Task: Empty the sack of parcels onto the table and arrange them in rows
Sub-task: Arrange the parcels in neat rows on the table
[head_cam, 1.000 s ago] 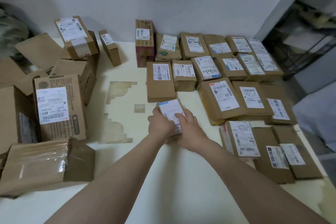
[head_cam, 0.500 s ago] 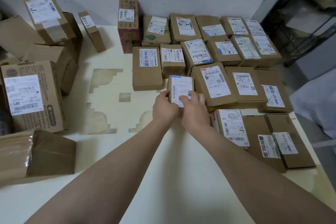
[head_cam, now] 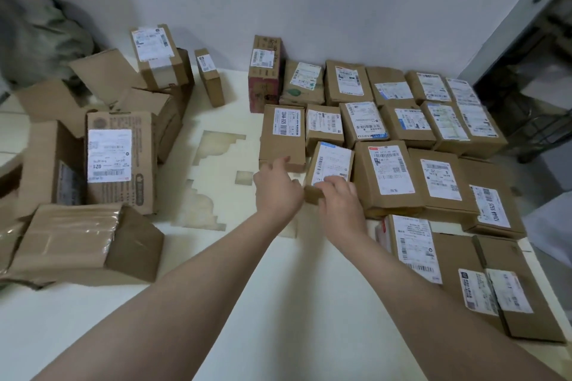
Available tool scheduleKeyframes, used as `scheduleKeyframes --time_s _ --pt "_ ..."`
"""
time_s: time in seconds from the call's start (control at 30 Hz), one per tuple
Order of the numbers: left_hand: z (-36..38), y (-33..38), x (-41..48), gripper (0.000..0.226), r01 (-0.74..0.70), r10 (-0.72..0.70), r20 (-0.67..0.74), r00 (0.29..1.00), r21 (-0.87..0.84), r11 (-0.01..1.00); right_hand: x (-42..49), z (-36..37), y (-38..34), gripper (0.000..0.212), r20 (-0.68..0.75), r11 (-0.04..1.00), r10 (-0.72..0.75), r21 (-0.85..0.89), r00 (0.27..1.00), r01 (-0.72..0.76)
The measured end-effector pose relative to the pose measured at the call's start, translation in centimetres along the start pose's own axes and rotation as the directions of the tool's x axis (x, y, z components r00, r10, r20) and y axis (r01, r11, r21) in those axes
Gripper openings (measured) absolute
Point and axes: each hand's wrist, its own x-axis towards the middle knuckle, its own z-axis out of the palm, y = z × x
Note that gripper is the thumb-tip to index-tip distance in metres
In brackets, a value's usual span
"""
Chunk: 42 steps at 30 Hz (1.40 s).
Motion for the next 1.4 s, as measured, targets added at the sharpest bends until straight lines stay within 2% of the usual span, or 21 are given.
scheduleKeyframes --time_s 0.07,0.13,0.2,0.27,0.4,0.53,0.6,0.67,0.73,0.8,0.87,0.93,1.0,1.1,1.13,1.17,1.2,1.27,1.33,1.37,1.4 --pt "-2.2 0.2 -0.7 0.053 -0.063 0.071 -0.099 0.993 0.078 0.995 -0.2 -0.2 -1.6 0.041 0.109 0.998 -0.051 0.044 0.993 0.047" --pt "-4.7 -0.3 -1.2 0.053 -0.089 0.121 -0.197 0.973 0.163 0.983 -0.4 -0.4 -3.6 0.043 0.213 0.997 -0.043 0.079 0.976 0.027" --pt "-7.7 -1.2 -1.5 0.052 -0.069 0.145 -0.278 0.950 0.265 0.962 -0.8 -0.2 -5.8 0.042 0.300 0.990 -0.015 0.140 0.954 -0.028" --pt "-10.9 -2.4 -1.8 0.052 0.024 0.118 -0.361 0.925 0.365 0.931 -1.5 0.1 -8.1 0.041 0.368 0.966 -0.004 0.240 0.930 -0.091" --pt "-16.8 -7.3 -2.8 0.057 0.355 -0.128 -0.526 0.841 0.358 0.863 -3.7 0.9 -12.4 0.040 0.471 0.856 0.006 0.454 0.882 -0.248" --pt "-21.4 -12.7 -4.1 0.062 0.605 -0.418 -0.551 0.722 0.211 0.768 -5.8 1.9 -16.3 0.039 0.490 0.750 -0.032 0.588 0.871 -0.304" --pt "-23.1 -14.6 -5.0 0.063 0.636 -0.488 -0.520 0.701 0.147 0.758 -6.6 2.2 -18.7 0.039 0.506 0.679 -0.034 0.645 0.862 -0.352" --pt "-23.9 -16.1 -5.7 0.055 0.532 -0.429 -0.453 0.781 0.125 0.838 -7.3 2.9 -21.3 0.044 0.545 0.636 -0.027 0.656 0.838 -0.406" --pt "-23.9 -16.7 -6.5 0.044 0.336 -0.291 -0.398 0.870 0.045 0.941 -7.7 3.4 -23.7 0.055 0.571 0.554 0.033 0.673 0.820 -0.491" --pt "-24.4 -16.7 -7.1 0.036 0.159 -0.210 -0.319 0.924 -0.180 0.971 -7.9 3.9 -24.4 0.065 0.584 0.403 0.167 0.695 0.794 -0.596" --pt "-24.4 -16.5 -7.5 0.027 0.076 -0.151 -0.162 0.975 -0.398 0.914 -8.3 4.0 -23.3 0.073 0.603 0.196 0.313 0.714 0.733 -0.672" --pt "-23.3 -16.5 -7.9 0.053 0.054 -0.061 -0.010 0.998 -0.347 0.936 -9.4 4.0 -21.3 0.066 0.598 0.053 0.373 0.750 0.710 -0.660" --pt "-21.4 -16.2 -8.5 0.085 0.042 -0.036 0.042 0.998 -0.137 0.990 -11.1 3.8 -19.9 0.053 0.568 0.011 0.423 0.776 0.706 -0.631" --pt "-18.1 -15.4 -9.8 0.120 0.302 -0.274 0.217 0.937 -0.112 0.947 -13.7 2.9 -18.1 0.042 0.457 0.122 0.573 0.773 0.681 -0.622" --pt "-17.0 -15.4 -10.1 0.124 0.329 -0.299 0.264 0.917 -0.078 0.941 -14.5 2.5 -17.5 0.038 0.443 0.148 0.592 0.762 0.673 -0.631" --pt "-15.5 -15.5 -10.2 0.123 0.322 -0.293 0.300 0.908 -0.051 0.945 -15.0 2.1 -16.9 0.037 0.460 0.122 0.599 0.756 0.655 -0.643" --pt "-14.2 -15.4 -10.3 0.120 0.290 -0.258 0.326 0.910 -0.055 0.955 -15.6 1.3 -16.5 0.042 0.501 0.053 0.596 0.755 0.628 -0.653" --pt "-12.3 -14.9 -10.5 0.104 0.248 -0.170 0.340 0.925 -0.199 0.948 -16.4 0.5 -14.6 0.050 0.561 -0.112 0.582 0.772 0.588 -0.626" --pt "-11.3 -14.0 -10.3 0.071 0.250 -0.130 0.310 0.942 -0.387 0.888 -17.0 0.0 -12.5 0.048 0.515 -0.220 0.581 0.845 0.630 -0.488" --pt "-11.3 -13.7 -10.0 0.056 0.258 -0.137 0.290 0.947 -0.439 0.860 -17.2 -0.1 -11.6 0.047 0.470 -0.260 0.609 0.879 0.639 -0.399" --pt "-11.2 -13.5 -9.5 0.051 0.261 -0.145 0.280 0.949 -0.441 0.859 -17.3 -0.2 -10.8 0.046 0.434 -0.293 0.645 0.900 0.629 -0.321"
